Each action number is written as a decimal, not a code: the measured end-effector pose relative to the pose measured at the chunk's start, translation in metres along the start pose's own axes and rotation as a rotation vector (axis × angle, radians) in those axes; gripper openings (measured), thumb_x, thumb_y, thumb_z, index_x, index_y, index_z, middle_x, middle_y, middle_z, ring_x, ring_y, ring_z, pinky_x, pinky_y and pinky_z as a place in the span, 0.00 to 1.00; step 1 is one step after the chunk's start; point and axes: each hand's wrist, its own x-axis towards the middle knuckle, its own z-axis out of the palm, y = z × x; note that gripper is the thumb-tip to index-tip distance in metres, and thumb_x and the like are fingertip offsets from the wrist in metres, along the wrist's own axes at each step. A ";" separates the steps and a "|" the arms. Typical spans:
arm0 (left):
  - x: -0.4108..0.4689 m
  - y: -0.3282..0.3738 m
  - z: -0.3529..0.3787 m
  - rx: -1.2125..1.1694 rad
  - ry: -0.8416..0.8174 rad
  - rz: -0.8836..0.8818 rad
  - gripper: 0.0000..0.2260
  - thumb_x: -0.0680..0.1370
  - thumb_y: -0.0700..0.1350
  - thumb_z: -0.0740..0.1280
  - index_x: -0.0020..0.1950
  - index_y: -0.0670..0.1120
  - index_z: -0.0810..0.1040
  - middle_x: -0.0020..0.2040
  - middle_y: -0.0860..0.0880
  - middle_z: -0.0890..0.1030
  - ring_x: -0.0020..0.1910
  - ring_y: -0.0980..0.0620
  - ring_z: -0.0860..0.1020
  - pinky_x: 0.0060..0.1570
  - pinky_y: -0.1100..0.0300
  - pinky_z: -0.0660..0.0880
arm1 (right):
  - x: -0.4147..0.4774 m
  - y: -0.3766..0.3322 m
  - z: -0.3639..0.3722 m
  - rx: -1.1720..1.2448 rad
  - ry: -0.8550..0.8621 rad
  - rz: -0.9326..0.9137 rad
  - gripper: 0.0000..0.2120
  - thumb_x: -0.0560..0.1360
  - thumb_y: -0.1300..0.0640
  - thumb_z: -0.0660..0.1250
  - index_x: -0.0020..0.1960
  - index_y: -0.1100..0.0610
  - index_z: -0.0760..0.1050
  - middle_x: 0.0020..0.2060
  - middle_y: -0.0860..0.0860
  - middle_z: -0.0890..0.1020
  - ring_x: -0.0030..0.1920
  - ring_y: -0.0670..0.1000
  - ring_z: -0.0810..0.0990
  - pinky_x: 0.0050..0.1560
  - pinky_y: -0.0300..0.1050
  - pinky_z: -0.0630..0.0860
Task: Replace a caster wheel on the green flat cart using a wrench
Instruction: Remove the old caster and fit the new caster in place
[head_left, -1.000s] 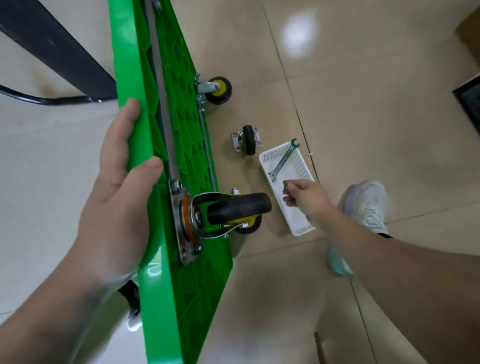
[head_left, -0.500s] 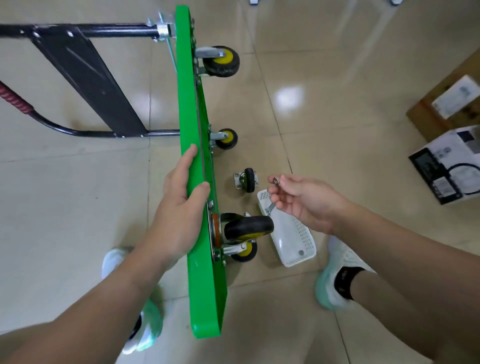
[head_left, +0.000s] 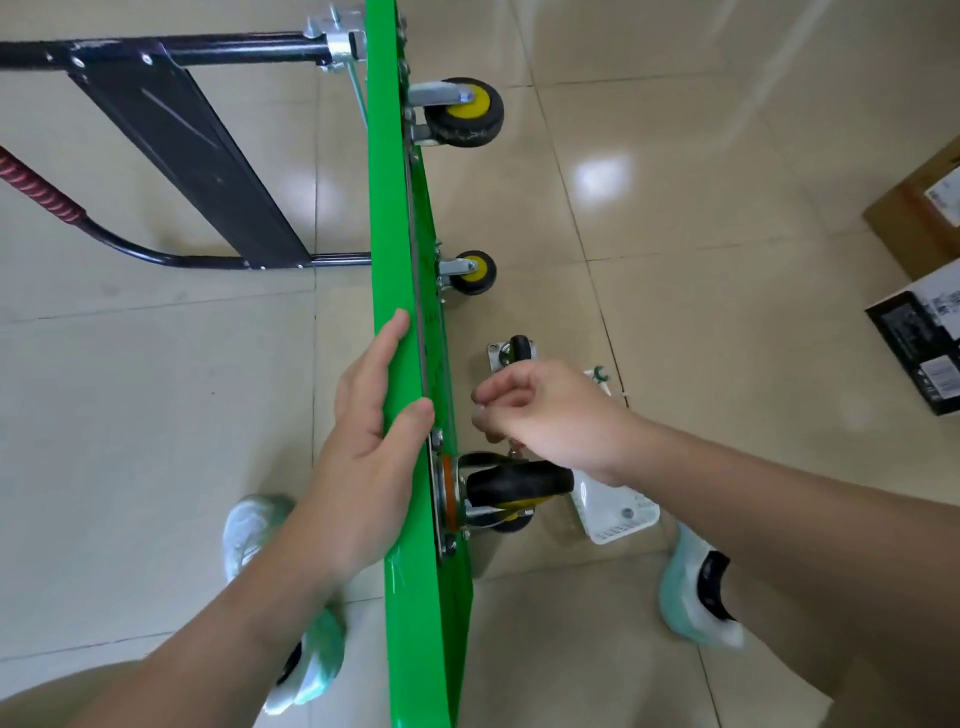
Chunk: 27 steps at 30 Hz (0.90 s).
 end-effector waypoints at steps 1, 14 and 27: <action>0.000 -0.003 0.000 -0.013 -0.003 0.007 0.30 0.75 0.57 0.61 0.76 0.75 0.59 0.73 0.73 0.62 0.75 0.72 0.60 0.79 0.60 0.56 | 0.006 0.000 0.002 -0.031 -0.017 0.004 0.07 0.74 0.54 0.75 0.52 0.50 0.82 0.42 0.48 0.87 0.41 0.45 0.84 0.41 0.38 0.76; 0.003 -0.015 -0.002 -0.073 -0.050 0.074 0.31 0.76 0.57 0.60 0.79 0.70 0.59 0.80 0.62 0.63 0.81 0.54 0.62 0.80 0.43 0.58 | 0.021 -0.008 0.011 -0.050 -0.242 0.102 0.05 0.70 0.54 0.79 0.45 0.48 0.85 0.44 0.49 0.87 0.51 0.50 0.85 0.46 0.38 0.77; 0.004 -0.018 -0.001 -0.097 -0.049 0.083 0.30 0.76 0.57 0.60 0.78 0.71 0.60 0.80 0.62 0.64 0.80 0.52 0.63 0.79 0.42 0.59 | 0.026 -0.004 0.012 -0.014 -0.248 0.144 0.07 0.69 0.54 0.79 0.46 0.51 0.85 0.44 0.50 0.87 0.47 0.50 0.84 0.42 0.39 0.77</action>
